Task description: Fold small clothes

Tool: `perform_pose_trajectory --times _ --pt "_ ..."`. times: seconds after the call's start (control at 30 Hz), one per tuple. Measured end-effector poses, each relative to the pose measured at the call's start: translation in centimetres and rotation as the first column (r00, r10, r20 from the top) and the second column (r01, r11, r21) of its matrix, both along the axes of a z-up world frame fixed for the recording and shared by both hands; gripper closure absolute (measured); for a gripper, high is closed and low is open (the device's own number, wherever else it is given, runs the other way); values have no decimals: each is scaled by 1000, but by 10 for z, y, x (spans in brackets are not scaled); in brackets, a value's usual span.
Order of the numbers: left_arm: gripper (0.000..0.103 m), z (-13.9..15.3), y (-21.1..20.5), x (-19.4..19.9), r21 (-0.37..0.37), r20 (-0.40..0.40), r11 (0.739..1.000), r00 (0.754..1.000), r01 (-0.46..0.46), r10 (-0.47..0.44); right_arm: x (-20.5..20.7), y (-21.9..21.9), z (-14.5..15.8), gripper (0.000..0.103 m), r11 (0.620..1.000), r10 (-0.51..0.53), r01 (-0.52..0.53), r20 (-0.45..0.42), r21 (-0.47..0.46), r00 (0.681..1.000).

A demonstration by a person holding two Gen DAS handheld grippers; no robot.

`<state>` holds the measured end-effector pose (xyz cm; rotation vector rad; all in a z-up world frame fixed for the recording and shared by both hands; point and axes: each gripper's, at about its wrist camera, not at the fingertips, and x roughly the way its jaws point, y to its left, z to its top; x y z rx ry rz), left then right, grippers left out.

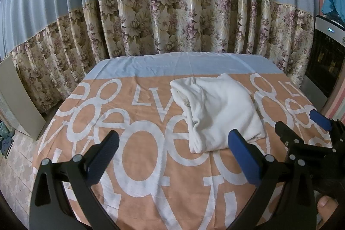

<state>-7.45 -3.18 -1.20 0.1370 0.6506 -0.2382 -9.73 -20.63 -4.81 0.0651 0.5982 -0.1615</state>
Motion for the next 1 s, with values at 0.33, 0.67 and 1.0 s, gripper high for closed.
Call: perform_pose_trajectory --times 0.33,0.67,1.0 --pt "2 1 1 1 3 -2 1000 1000 -2 2 1 -3 0 3 1000 0 0 0 1 1000" --pt "2 2 6 1 20 15 1000 1000 -13 12 1 -5 -1 3 1000 1 -1 0 2 1000" --pt "2 0 10 1 32 20 999 999 -29 28 1 -8 -1 3 1000 1 -1 -1 0 1000"
